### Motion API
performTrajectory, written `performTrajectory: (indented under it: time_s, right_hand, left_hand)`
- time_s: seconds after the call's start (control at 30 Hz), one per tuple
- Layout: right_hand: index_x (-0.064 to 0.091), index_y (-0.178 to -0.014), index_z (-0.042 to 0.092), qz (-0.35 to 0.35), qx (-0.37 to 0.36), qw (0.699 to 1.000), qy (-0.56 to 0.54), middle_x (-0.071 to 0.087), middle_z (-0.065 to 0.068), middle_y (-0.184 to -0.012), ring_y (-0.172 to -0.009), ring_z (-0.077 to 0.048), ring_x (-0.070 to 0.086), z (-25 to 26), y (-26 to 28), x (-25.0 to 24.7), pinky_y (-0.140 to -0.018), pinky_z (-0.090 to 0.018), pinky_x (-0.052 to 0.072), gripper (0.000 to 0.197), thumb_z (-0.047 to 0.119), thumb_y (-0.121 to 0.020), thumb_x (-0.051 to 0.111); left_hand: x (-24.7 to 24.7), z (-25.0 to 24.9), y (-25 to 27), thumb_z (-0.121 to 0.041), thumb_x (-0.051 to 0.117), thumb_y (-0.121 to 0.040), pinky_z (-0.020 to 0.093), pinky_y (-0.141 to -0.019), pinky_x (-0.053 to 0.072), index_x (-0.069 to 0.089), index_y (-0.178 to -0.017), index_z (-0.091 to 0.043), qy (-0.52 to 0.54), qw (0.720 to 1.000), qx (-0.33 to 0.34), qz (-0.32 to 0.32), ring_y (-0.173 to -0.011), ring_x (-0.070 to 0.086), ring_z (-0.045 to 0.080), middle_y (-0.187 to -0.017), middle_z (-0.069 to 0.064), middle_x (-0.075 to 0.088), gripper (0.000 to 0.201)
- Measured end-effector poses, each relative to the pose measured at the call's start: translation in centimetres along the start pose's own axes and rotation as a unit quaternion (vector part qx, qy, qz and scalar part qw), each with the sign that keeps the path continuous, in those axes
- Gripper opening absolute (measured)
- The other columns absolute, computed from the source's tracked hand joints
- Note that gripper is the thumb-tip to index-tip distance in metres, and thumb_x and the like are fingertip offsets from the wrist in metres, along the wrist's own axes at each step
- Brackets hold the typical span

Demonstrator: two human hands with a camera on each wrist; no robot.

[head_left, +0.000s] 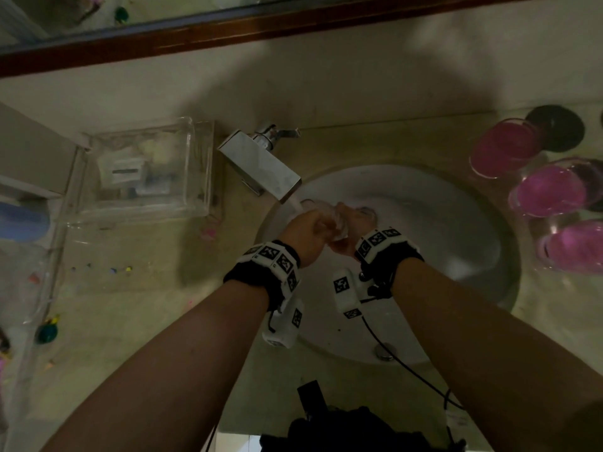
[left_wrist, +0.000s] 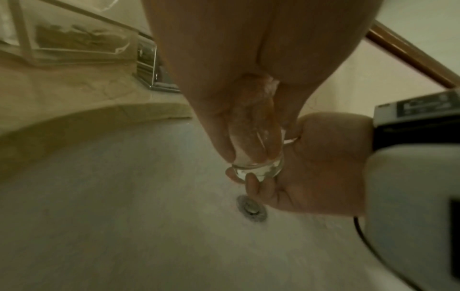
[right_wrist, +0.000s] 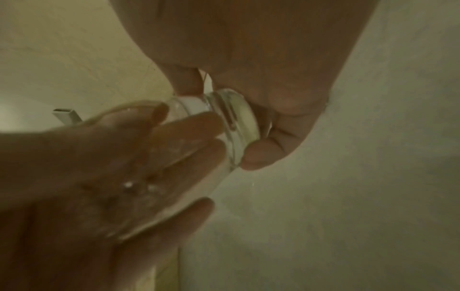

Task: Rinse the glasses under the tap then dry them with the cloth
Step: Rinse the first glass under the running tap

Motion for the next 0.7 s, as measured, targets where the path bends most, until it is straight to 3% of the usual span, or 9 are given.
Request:
performTrajectory:
  time_s: [0.07, 0.13, 0.2, 0.27, 0.33, 0.43, 0.57, 0.63, 0.7]
  right_hand:
    - [0.043, -0.132, 0.004, -0.004, -0.009, 1.000, -0.018, 0.051, -0.010, -0.130, -0.102, -0.013, 0.060, 0.4, 0.3, -0.1, -0.073, -0.020, 0.042, 0.048, 0.020, -0.090, 0.061]
    - [0.041, -0.136, -0.001, 0.017, -0.001, 0.995, -0.101, 0.046, -0.020, -0.137, -0.066, 0.011, 0.061, 0.3, 1.1, 0.0, -0.056, -0.007, 0.045, 0.043, 0.003, -0.095, 0.051]
    - [0.037, -0.138, -0.006, 0.006, -0.024, 0.988, -0.152, 0.040, -0.024, -0.142, -0.052, 0.008, 0.056, 0.3, 1.6, -0.2, -0.042, -0.004, 0.039, 0.044, -0.004, -0.095, 0.046]
    - [0.040, -0.138, -0.001, 0.001, 0.013, 0.992, -0.129, 0.044, -0.020, -0.140, -0.070, -0.003, 0.057, -0.3, 0.6, -0.3, -0.051, -0.008, 0.046, 0.043, 0.003, -0.095, 0.050]
    - [0.040, -0.137, 0.004, -0.035, 0.028, 0.995, -0.084, 0.047, -0.013, -0.136, -0.099, -0.017, 0.059, -0.4, -0.3, -0.5, -0.079, -0.019, 0.050, 0.051, 0.022, -0.092, 0.058]
    - [0.034, -0.142, 0.012, -0.049, 0.007, 0.998, -0.032, 0.040, -0.011, -0.142, -0.128, -0.028, 0.043, -1.0, 0.6, -0.6, -0.099, -0.030, 0.036, 0.076, 0.040, -0.081, 0.070]
    - [0.056, -0.121, 0.015, -0.054, -0.012, 0.998, 0.004, 0.058, -0.005, -0.121, -0.114, -0.025, 0.054, -0.8, 0.6, -0.5, -0.089, -0.027, 0.040, 0.036, 0.030, -0.088, 0.062]
    - [0.059, -0.103, 0.013, -0.050, -0.019, 0.998, 0.044, 0.061, -0.003, -0.105, -0.100, -0.023, 0.059, 0.3, 1.8, 0.0, -0.081, -0.030, 0.044, 0.020, 0.028, -0.092, 0.051]
    - [0.055, -0.112, 0.014, -0.045, -0.034, 0.998, 0.027, 0.057, -0.009, -0.113, -0.103, -0.024, 0.057, 0.1, 1.0, -0.2, -0.078, -0.023, 0.044, 0.024, 0.026, -0.091, 0.054]
  left_hand:
    - [-0.2, 0.1, -0.2, -0.011, 0.060, -0.094, 0.013, -0.068, 0.035, 0.067, -0.104, -0.001, -0.004, 1.000, -0.018, -0.015, -0.090, 0.054, 0.015, -0.100, 0.008, 0.063, 0.016]
    - [-0.3, 0.2, -0.3, -0.016, 0.063, -0.092, 0.019, -0.063, 0.035, 0.069, -0.096, -0.001, -0.015, 0.999, -0.022, -0.028, -0.083, 0.054, 0.016, -0.088, 0.006, 0.061, 0.016]
    - [-0.1, 0.5, -0.3, -0.020, 0.064, -0.092, 0.019, -0.064, 0.035, 0.068, -0.097, -0.002, -0.032, 0.999, -0.022, -0.031, -0.085, 0.057, 0.020, -0.088, 0.005, 0.060, 0.019]
    - [0.2, 0.8, -0.2, -0.017, 0.063, -0.093, 0.017, -0.075, 0.037, 0.065, -0.105, -0.003, -0.013, 1.000, -0.008, -0.012, -0.097, 0.059, 0.023, -0.100, 0.004, 0.060, 0.019]
    - [0.2, 0.8, -0.1, -0.012, 0.063, -0.093, 0.017, -0.080, 0.039, 0.063, -0.110, -0.002, -0.001, 1.000, -0.006, 0.000, -0.104, 0.058, 0.024, -0.110, 0.009, 0.062, 0.020]
    - [0.0, 0.8, -0.2, -0.014, 0.064, -0.092, 0.012, -0.075, 0.038, 0.067, -0.109, -0.005, -0.011, 0.999, -0.030, -0.001, -0.099, 0.060, 0.017, -0.112, 0.010, 0.067, 0.020]
    - [-0.2, 0.8, 0.0, -0.017, 0.064, -0.092, 0.020, -0.080, 0.044, 0.070, -0.104, -0.005, -0.016, 0.999, -0.032, -0.034, -0.100, 0.063, 0.023, -0.107, 0.010, 0.069, 0.018]
    - [-0.2, 0.7, 0.2, -0.014, 0.064, -0.092, 0.011, -0.074, 0.041, 0.069, -0.105, -0.005, 0.008, 0.999, -0.023, -0.037, -0.096, 0.061, 0.019, -0.105, 0.007, 0.067, 0.017]
    - [-0.1, 0.5, 0.2, -0.010, 0.061, -0.093, 0.008, -0.076, 0.040, 0.065, -0.111, -0.005, -0.004, 1.000, -0.012, -0.011, -0.100, 0.059, 0.017, -0.112, 0.008, 0.065, 0.020]
Point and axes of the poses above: each hand's wrist, its own y-axis away from the middle knuckle, its own x-axis out of the palm, z = x × y, the point moved 4 cm from there along -y, towards the middle knuckle
